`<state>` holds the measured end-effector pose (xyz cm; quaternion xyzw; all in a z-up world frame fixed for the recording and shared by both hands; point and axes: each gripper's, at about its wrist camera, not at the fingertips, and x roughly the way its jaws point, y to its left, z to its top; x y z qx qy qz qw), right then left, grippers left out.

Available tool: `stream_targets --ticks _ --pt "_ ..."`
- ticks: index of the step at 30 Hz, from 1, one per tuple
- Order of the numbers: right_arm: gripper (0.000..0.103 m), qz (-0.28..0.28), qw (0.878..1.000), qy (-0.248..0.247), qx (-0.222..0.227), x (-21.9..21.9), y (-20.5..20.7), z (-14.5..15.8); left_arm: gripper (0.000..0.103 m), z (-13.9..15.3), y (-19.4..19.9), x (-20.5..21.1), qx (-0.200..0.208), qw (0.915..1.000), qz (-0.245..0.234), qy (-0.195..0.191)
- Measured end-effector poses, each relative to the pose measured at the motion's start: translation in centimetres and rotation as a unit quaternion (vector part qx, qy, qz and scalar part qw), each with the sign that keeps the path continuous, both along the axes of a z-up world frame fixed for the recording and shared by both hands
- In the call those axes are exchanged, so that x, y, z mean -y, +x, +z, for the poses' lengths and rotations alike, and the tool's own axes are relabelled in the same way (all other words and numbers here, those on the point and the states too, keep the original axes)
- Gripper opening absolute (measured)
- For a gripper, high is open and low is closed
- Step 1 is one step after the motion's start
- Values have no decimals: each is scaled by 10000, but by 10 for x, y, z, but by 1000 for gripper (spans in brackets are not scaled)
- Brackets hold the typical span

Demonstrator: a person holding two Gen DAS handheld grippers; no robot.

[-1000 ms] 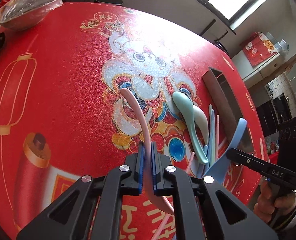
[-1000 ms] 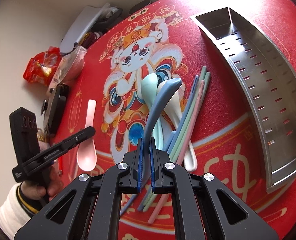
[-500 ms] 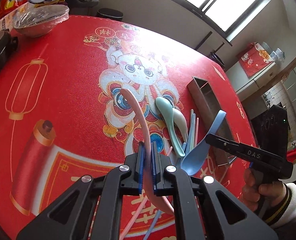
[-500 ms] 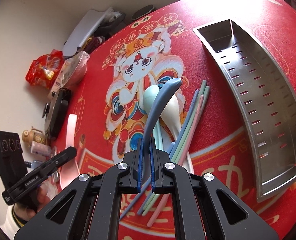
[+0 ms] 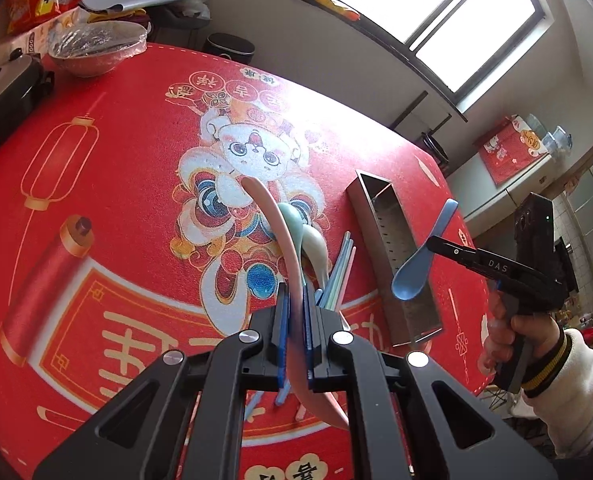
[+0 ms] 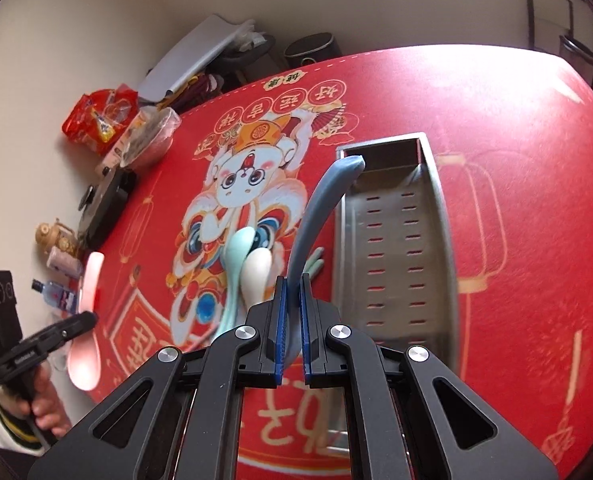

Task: Organize utensils
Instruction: 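Lower the blue spoon into the steel tray with the right tool while the left carries the pink spoon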

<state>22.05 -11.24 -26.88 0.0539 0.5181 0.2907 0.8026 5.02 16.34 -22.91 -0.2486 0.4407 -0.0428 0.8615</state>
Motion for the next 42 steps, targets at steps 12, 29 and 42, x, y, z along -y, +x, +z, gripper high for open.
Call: stream_targets --ticks 12,29,42 --pt "6 1840 9785 -747 -557 11 20 -41 7 17 -13 45 128 9976 669 -113" --pt "6 2070 9675 -164 -1442 7 24 -89 7 19 -42 75 89 9912 1319 -2" --pt "6 2215 9667 -583 -1141 5 18 -89 7 20 -45 96 192 9896 1426 -91"
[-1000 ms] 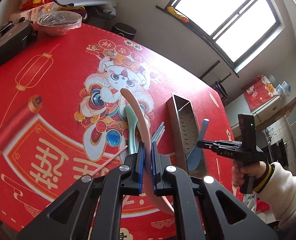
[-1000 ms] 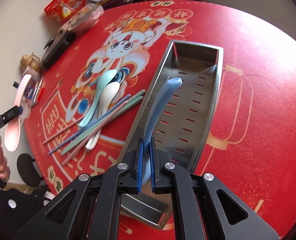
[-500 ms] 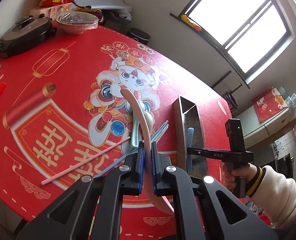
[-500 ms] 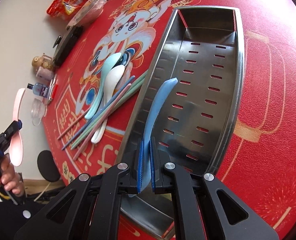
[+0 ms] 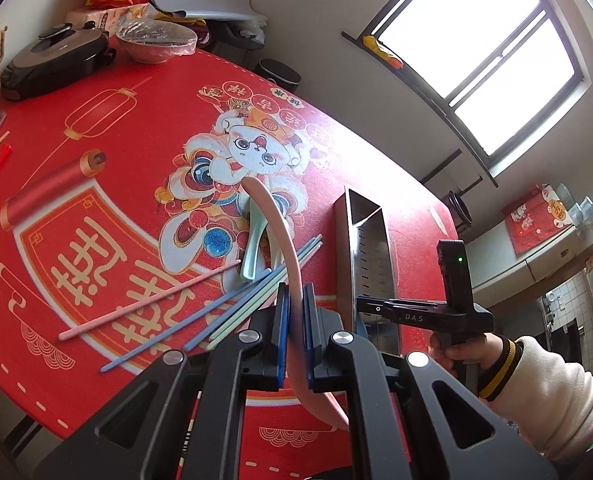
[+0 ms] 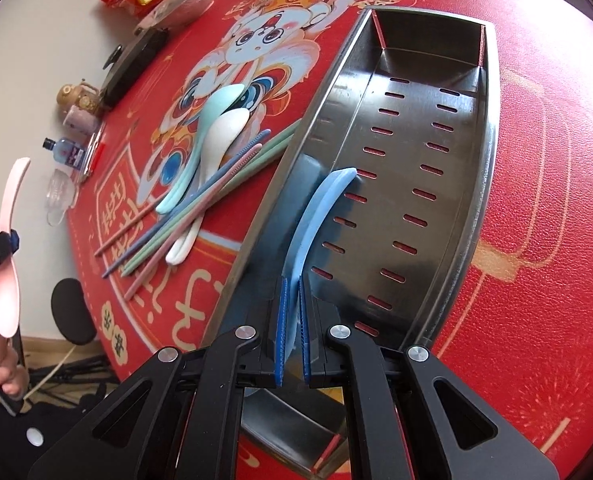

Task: Organize utensils
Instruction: 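Lower the blue spoon into the steel tray with the right tool while the left carries the pink spoon, then open the right tool to release the blue spoon in the tray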

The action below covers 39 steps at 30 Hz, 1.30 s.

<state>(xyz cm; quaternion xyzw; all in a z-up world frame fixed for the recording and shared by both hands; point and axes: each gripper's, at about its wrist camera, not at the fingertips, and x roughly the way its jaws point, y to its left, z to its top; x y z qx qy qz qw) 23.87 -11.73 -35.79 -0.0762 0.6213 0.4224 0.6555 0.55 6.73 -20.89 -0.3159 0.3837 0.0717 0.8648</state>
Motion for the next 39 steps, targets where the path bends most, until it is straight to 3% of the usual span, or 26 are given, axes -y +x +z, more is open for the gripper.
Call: stream_targets --ticks 4,10,16,20,25,27,28,29,33,36,38,39 --pt "8 -93 9994 -196 285 5 -2 4 7 2 7 7 6 9999 -109 13" --pt "8 -618 9967 275 445 28 -1 31 7 0 27 22 -43 9986 -518 -44" --pt "8 -1379 9863 643 643 56 -6 53 7 -8 54 39 -167 9958 -899 -84" --pt "8 -1815 9786 809 534 78 -7 53 7 -13 73 51 -203 9927 -1186 -111" --pt "10 -2147 9727 647 605 100 -4 49 7 -22 100 72 -315 9868 -1588 -40" --pt "25 -2289 9693 629 643 109 -3 49 7 -27 109 80 -357 9843 -1731 -34" --pt "43 -2358 9673 635 687 112 -3 50 7 -29 114 84 -380 9831 -1789 -37" --pt "52 -2405 9655 649 755 116 -4 52 7 -32 119 87 -401 9821 -1840 -44" --pt "55 -2405 9648 659 834 122 -6 54 7 -43 135 99 -497 9785 -1999 -60" --pt "67 -2437 9641 715 775 128 -6 53 7 -50 145 108 -605 9757 -2104 18" --pt "85 -2438 9645 738 697 130 -6 51 7 -55 152 112 -679 9741 -2156 89" --pt "88 -2466 9640 722 683 132 -5 51 7 -58 155 114 -715 9733 -2177 125"
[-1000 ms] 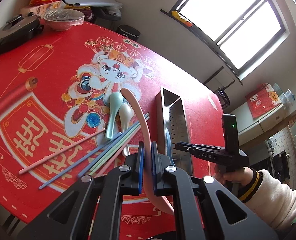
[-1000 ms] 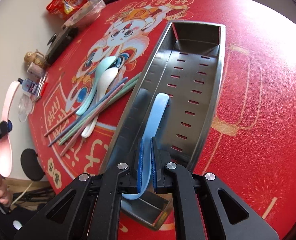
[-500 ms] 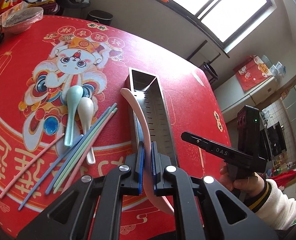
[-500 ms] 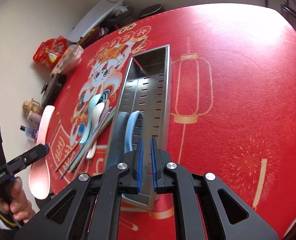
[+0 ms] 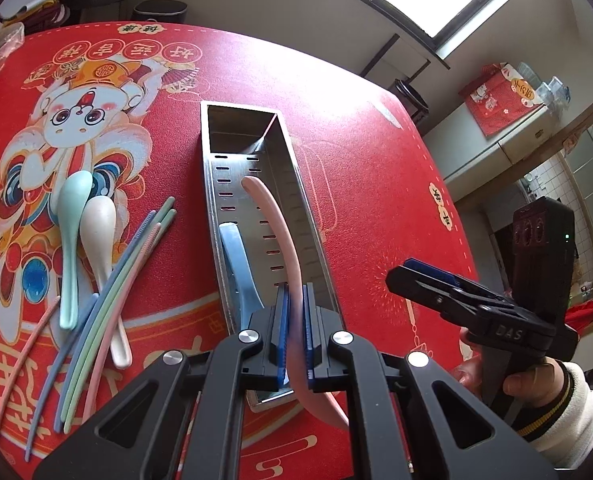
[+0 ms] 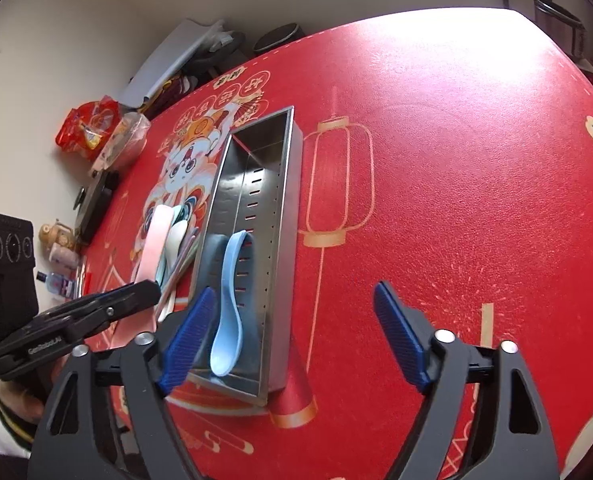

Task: Organize utensils
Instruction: 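Open the right tool to release the blue spoon in the tray, then lower the pink spoon into the tray beside the blue spoon, open left tool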

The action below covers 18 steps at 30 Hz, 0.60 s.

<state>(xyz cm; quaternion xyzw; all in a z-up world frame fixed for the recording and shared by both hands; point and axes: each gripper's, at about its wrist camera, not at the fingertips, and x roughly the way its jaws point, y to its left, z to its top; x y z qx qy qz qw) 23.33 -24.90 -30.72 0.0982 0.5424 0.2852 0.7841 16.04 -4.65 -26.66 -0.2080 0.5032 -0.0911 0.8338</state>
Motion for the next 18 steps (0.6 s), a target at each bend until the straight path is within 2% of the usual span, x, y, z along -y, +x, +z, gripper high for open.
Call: stream_targets --ticks 8,18 --pt "88 -321 9993 157 -48 14 0 -1 7 -21 20 11 -302 9992 -148 229" --pt "88 -367 9989 208 -191 13 5 -7 7 -38 26 18 -554 9970 -202 500"
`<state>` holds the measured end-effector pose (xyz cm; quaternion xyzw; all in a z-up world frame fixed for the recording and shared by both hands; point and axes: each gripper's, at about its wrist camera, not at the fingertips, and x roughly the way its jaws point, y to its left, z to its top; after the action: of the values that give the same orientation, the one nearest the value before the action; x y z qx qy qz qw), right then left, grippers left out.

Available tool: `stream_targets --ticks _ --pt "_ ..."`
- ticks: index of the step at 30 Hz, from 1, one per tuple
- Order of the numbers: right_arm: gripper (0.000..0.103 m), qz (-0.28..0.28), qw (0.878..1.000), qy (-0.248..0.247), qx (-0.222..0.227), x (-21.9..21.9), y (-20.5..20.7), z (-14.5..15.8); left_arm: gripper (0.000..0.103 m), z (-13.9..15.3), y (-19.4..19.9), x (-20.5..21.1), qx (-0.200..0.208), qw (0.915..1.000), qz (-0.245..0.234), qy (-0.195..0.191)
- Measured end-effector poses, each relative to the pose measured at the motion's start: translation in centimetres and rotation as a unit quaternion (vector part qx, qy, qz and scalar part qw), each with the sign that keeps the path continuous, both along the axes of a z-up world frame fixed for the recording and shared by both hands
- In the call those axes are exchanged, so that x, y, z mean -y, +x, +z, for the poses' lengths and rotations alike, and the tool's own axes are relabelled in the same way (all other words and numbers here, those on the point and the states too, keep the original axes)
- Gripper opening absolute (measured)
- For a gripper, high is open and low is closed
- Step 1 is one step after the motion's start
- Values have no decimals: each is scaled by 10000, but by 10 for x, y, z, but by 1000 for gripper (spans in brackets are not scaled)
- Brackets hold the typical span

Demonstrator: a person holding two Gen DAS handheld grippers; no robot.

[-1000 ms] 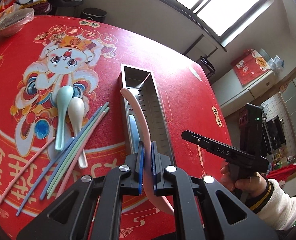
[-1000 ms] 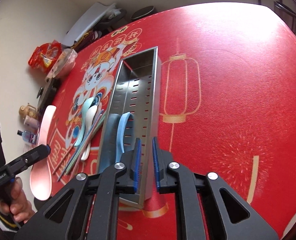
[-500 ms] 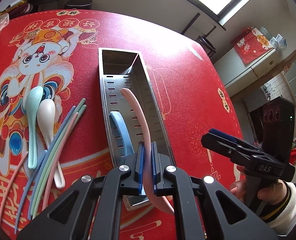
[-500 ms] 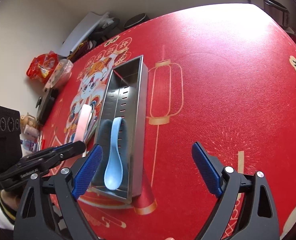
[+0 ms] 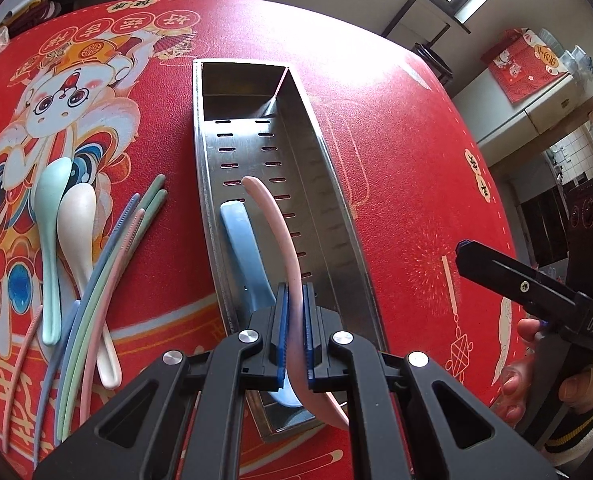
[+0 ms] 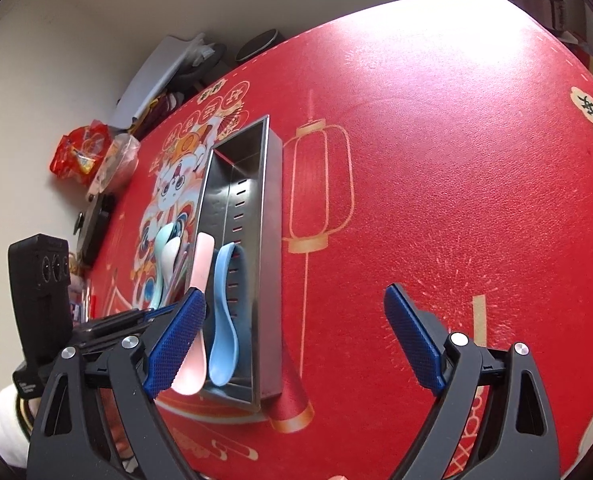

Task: Organize utensils
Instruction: 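Lower the pink spoon into the tray beside the blue spoon, open left tool, then move the left tool to the pink chopstick and close on it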

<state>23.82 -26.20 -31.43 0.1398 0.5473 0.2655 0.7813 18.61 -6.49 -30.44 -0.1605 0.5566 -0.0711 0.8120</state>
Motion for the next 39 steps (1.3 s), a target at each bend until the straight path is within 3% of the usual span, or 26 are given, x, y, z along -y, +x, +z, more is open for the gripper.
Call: stream_targets --ticks 15,21,30,39 --pt "88 8 10000 -15 -55 1 3 1 7 -4 5 6 -8 9995 -94 290" --pt "88 -51 10000 -29 38 3 2 6 9 20 -7 -3 368 9988 83 301" --pt "88 -10 9996 -161 251 -11 -3 15 14 56 -50 -65 955 9896 900 589" --pt "88 74 9989 -279 357 -43 -15 24 20 50 -111 -146 808 9824 1499 771"
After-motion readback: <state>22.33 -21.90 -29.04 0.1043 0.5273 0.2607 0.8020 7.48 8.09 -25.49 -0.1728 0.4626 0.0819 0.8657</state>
